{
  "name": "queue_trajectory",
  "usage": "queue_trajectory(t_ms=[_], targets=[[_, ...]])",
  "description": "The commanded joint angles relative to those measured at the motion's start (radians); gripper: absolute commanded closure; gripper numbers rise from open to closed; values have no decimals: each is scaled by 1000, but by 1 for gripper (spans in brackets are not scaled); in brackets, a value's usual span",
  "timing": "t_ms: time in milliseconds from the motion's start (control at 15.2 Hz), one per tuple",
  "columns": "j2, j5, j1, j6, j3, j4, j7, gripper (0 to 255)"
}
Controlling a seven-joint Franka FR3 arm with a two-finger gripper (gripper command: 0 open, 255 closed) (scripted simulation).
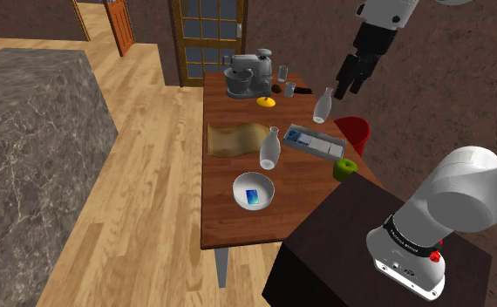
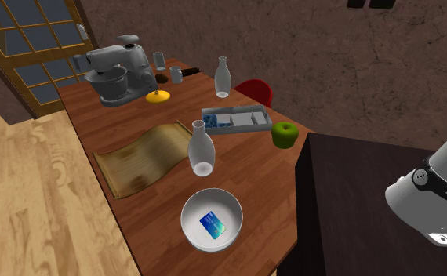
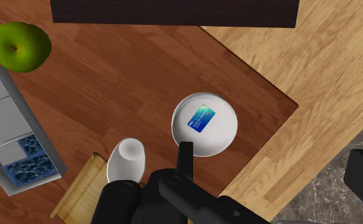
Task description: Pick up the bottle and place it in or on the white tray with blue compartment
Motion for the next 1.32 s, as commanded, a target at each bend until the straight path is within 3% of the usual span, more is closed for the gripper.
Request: queue_trajectory(t_ms=[0,594,1254], targets=[[0,0,0,0,0,0,0,0],[279,-48,-15,242,-51,-5,-105,0],[652,-69,-28,454,-99,114,-209,0]])
